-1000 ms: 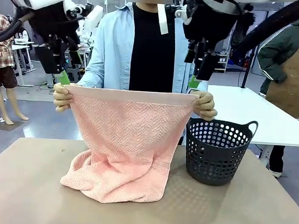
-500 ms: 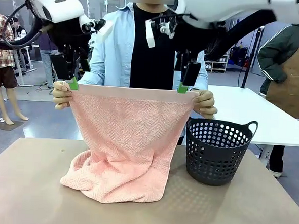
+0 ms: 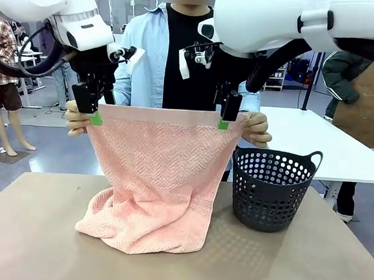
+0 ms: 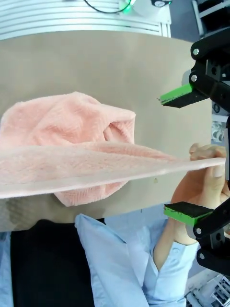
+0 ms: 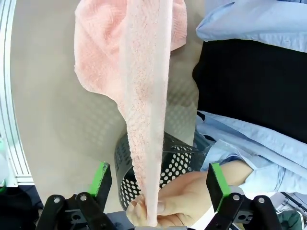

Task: Fold the towel.
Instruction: Grab the top end of the 100 cm Hotel Towel extended by the human.

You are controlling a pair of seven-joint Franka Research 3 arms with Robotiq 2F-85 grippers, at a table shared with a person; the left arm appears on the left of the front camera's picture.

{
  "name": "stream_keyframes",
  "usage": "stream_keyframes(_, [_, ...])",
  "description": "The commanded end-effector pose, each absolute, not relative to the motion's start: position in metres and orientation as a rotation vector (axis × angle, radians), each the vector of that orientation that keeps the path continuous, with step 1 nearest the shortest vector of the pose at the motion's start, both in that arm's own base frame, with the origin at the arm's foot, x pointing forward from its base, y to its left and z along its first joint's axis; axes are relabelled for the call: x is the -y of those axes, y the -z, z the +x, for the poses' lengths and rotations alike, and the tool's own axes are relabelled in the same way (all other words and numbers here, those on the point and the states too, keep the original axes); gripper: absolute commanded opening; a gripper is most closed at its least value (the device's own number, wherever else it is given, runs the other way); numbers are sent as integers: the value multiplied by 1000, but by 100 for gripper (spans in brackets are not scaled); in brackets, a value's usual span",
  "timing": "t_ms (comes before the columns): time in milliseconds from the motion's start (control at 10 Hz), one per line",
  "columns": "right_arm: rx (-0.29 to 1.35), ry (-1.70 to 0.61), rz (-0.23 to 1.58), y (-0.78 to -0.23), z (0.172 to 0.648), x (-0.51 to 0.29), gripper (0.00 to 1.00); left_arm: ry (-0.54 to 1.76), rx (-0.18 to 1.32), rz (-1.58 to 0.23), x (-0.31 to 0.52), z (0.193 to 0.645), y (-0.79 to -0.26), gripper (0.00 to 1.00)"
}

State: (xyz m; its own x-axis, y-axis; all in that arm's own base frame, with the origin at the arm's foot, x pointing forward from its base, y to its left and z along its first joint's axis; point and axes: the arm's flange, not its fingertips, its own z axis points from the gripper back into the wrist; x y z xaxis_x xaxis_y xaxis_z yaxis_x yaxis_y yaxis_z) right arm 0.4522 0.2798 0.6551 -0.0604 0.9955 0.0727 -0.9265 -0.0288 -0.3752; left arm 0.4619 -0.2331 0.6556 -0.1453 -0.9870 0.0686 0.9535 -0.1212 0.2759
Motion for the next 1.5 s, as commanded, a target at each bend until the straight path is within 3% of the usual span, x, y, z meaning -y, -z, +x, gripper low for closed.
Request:
stream_keyframes(0, [373,-1563,-226,-647,460,-284,100,1686,291,155,236,473,-648,100])
stream_keyframes(100, [363,-1558,-214,-641,462,-285,100,1683,284,145,238,477,-642,98])
stream_keyframes(300, [340,-1554,-198,-632,464,-287,100,1676,286,125,241,485,-632,79])
stream_keyframes(400, [330,-1530,-209,-630,465,-286,78,1665,278,118,241,488,-629,30])
stream_keyframes(500, [330,-1530,-206,-630,464,-285,40,1672,278,112,242,487,-628,19])
stream_keyframes(600, [332,-1529,-201,-630,463,-285,18,1673,288,99,243,487,-629,0])
stream_keyframes(700, [333,-1531,-197,-630,465,-286,0,1670,286,101,243,487,-630,0])
stream_keyframes(1000, [327,-1526,-186,-629,465,-286,3,1668,276,97,244,484,-630,0])
stream_keyframes(1400, [325,-1521,-175,-632,465,-286,0,1662,267,99,246,485,-632,0])
